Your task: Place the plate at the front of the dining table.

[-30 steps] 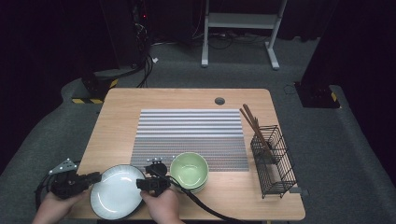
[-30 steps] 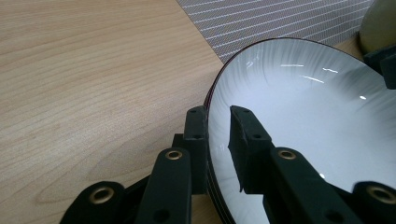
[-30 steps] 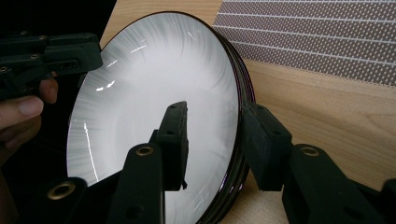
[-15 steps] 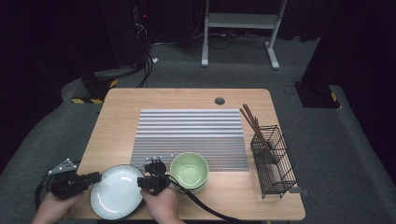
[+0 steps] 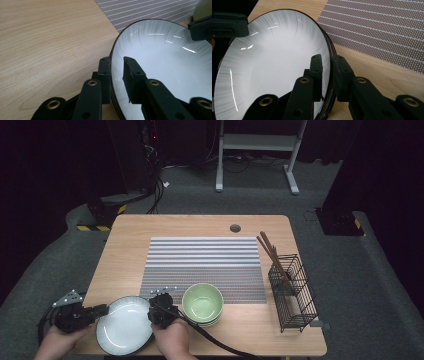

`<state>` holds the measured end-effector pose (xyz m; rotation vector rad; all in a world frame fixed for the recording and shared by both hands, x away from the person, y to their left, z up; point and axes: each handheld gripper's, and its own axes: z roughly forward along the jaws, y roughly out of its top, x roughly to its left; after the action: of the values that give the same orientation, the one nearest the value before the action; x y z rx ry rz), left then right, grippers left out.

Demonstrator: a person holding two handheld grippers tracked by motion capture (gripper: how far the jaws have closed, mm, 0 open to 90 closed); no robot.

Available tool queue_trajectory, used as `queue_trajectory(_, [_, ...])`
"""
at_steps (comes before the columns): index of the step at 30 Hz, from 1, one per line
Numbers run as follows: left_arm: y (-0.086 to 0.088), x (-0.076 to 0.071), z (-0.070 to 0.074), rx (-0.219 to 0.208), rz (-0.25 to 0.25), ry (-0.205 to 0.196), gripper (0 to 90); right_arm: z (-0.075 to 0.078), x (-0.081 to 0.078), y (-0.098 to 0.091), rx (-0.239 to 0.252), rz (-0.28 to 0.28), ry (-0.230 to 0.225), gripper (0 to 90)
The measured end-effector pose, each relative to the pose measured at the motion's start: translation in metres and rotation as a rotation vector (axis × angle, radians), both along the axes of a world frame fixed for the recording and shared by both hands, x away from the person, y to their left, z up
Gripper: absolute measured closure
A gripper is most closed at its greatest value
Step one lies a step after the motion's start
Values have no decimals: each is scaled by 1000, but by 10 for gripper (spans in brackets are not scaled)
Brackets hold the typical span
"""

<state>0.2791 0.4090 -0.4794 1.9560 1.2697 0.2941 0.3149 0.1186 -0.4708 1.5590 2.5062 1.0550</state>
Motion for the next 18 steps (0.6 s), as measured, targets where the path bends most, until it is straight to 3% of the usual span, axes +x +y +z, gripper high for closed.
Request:
queue_trajectory(12, [2,0,-1,-6,3,5,754,-3,3,8,-20,2,-55,825])
queue_trajectory(18, [0,1,-3,5,0,14,749,-7,5,14,-17,6,-58,829])
